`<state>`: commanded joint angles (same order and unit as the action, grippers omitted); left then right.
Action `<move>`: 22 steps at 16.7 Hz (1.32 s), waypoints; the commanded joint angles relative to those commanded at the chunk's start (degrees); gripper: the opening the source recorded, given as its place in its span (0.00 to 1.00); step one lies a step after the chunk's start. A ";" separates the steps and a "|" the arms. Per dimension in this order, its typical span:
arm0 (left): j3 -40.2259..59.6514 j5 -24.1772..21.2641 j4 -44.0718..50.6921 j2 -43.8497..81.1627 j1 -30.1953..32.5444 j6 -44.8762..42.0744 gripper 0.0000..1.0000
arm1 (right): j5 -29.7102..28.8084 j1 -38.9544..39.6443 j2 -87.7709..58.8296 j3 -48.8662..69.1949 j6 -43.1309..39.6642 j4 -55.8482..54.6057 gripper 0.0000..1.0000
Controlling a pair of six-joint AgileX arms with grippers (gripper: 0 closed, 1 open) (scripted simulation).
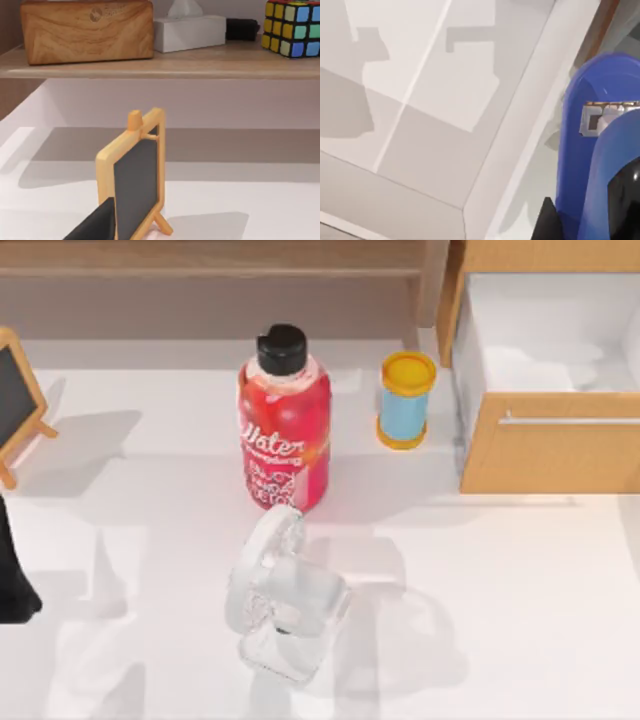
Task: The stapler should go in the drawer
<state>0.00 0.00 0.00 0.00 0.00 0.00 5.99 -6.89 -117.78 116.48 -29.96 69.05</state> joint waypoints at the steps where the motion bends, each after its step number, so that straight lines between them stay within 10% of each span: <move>1: 0.00 0.00 0.00 0.00 0.00 0.00 1.00 | -0.31 2.98 -2.42 1.64 5.88 0.52 0.00; 9: 0.00 0.00 0.00 0.00 0.00 0.00 1.00 | -6.37 14.89 -20.90 7.53 36.84 3.84 0.00; 22: 0.00 0.00 0.00 0.00 0.00 0.00 1.00 | -10.18 15.49 -21.69 7.28 37.63 2.62 0.00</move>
<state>0.00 0.00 0.00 0.00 0.00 0.00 -4.18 8.60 -139.47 123.76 7.67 71.66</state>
